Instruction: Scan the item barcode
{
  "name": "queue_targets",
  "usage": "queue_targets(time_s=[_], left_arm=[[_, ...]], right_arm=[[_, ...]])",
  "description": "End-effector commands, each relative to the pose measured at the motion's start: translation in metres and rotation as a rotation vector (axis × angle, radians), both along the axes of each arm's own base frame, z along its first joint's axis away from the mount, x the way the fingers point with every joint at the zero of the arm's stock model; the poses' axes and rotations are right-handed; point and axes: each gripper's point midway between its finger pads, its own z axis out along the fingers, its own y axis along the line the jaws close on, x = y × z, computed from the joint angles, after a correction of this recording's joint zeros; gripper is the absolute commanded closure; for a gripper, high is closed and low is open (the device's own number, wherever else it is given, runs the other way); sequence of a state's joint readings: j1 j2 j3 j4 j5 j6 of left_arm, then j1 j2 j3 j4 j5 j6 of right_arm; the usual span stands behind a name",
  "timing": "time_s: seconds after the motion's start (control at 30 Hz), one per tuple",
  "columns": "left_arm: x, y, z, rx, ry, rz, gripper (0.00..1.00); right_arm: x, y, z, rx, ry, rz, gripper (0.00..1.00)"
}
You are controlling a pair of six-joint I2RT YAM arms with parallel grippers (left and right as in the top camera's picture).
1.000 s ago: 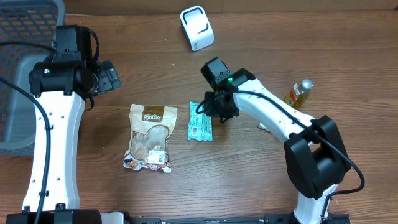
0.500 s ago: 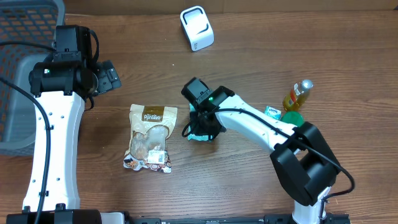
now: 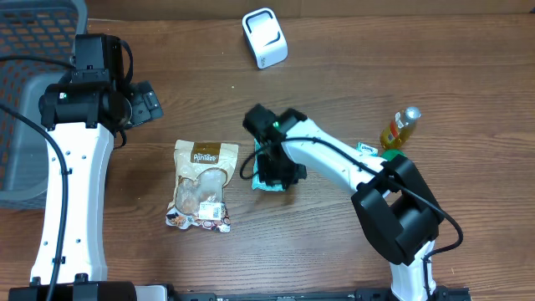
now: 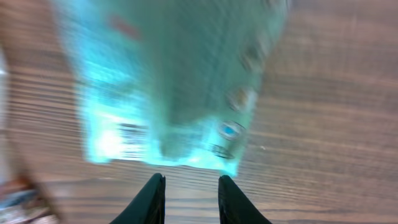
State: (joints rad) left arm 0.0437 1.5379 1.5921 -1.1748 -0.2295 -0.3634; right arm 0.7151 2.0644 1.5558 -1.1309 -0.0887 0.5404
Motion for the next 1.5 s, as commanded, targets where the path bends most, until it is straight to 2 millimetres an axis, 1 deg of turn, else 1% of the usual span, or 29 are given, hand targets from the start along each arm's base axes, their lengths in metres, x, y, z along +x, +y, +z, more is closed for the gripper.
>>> queue_targets(time_s=[0.0,0.1,0.2,0.43,0.6,0.73,0.8,0.87,0.97,1.03,1.07,1.1,1.17,1.23,1.3,1.47], left_arm=[[0.001,0.003,0.006,0.018,-0.014,-0.003,0.01],[0.001,0.003,0.006,0.018,-0.014,-0.003,0.01],[0.001,0.003,0.006,0.018,-0.014,-0.003,0.0],[0.001,0.003,0.006,0.018,-0.014,-0.003,0.0],[0.001,0.003,0.006,0.018,-0.014,-0.003,0.01],[0.001,0.003,0.006,0.018,-0.014,-0.003,0.0],[0.001,0.003,0.006,0.018,-0.014,-0.003,0.01],[0.001,0.003,0.006,0.018,-0.015,-0.003,0.01],[0.001,0.003,0.006,0.018,-0.014,-0.003,0.01],[0.001,0.003,0.006,0.018,-0.014,-0.003,0.0],[0.001,0.003,0.006,0.018,-0.014,-0.004,0.01],[0.001,0.003,0.006,0.018,-0.014,-0.004,0.01],[0.001,0.003,0.006,0.018,-0.014,-0.004,0.01],[0.001,0.003,0.006,0.018,-0.014,-0.004,0.0],[0.001,0.003,0.006,0.018,-0.014,-0.004,0.0],[0.001,0.003,0.006,0.018,-0.014,-0.002,0.0]], right_arm=[[0.032,0.021,0.032,0.077,-0.112,0.041,0.75],[0.045,0.026,0.032,0.086,-0.174,0.037,0.76],[0.055,0.024,0.025,0.061,-0.217,0.03,0.76],[0.055,0.022,0.002,0.056,-0.223,0.029,0.76],[0.054,0.021,-0.018,0.069,-0.239,0.029,0.76],[0.056,0.023,-0.027,0.09,-0.263,0.027,0.76],[0.059,0.026,-0.026,0.1,-0.275,0.027,0.75],[0.065,0.031,-0.019,0.12,-0.295,0.025,0.75],[0.073,0.037,0.002,0.146,-0.311,0.02,0.69],[0.076,0.04,0.019,0.155,-0.324,0.02,0.67],[0.074,0.039,0.033,0.157,-0.32,0.02,0.68],[0.071,0.038,0.038,0.16,-0.307,0.022,0.67],[0.061,0.04,0.039,0.178,-0.267,0.03,0.67],[0.048,0.043,0.037,0.2,-0.203,0.04,0.68],[0.035,0.04,0.03,0.19,-0.152,0.028,0.68],[0.019,0.034,0.012,0.154,-0.11,0.028,0.68]])
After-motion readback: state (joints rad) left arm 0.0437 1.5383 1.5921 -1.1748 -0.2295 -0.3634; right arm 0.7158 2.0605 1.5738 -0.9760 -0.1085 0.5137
